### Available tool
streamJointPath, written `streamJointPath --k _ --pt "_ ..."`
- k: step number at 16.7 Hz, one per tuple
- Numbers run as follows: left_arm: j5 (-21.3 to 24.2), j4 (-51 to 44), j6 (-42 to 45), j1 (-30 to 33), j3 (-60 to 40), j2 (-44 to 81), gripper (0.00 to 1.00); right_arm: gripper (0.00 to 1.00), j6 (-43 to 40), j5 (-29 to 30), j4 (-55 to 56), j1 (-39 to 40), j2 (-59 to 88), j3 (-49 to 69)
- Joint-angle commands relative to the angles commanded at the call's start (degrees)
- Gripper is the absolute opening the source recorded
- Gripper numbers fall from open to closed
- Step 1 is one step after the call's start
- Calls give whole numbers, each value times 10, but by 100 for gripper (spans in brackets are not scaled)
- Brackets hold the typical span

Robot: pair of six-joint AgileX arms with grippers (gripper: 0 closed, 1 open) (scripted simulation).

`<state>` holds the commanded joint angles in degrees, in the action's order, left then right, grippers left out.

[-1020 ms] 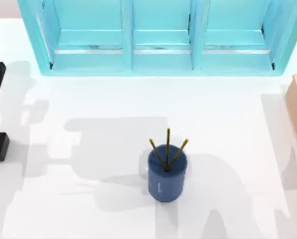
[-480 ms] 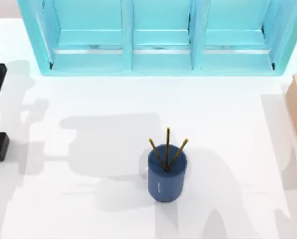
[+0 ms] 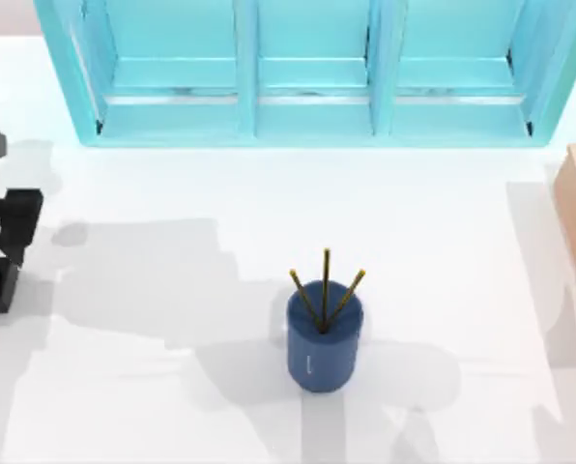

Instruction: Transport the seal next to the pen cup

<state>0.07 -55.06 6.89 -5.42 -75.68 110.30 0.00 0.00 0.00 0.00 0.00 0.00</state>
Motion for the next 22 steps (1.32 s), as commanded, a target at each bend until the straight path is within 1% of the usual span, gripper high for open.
streamJointPath --k 2,6,19,20,22 --pt "0 17 0 0 16 4 100 100 0 0 0 0 0 0" --pt "0 18 0 0 17 4 100 100 0 0 0 0 0 0" --pt "0 18 0 0 17 4 2 100 0 0 0 0 0 0" --pt "0 18 0 0 17 4 0 100 0 0 0 0 0 0" --pt "0 18 0 0 17 4 0 100 0 0 0 0 0 0"
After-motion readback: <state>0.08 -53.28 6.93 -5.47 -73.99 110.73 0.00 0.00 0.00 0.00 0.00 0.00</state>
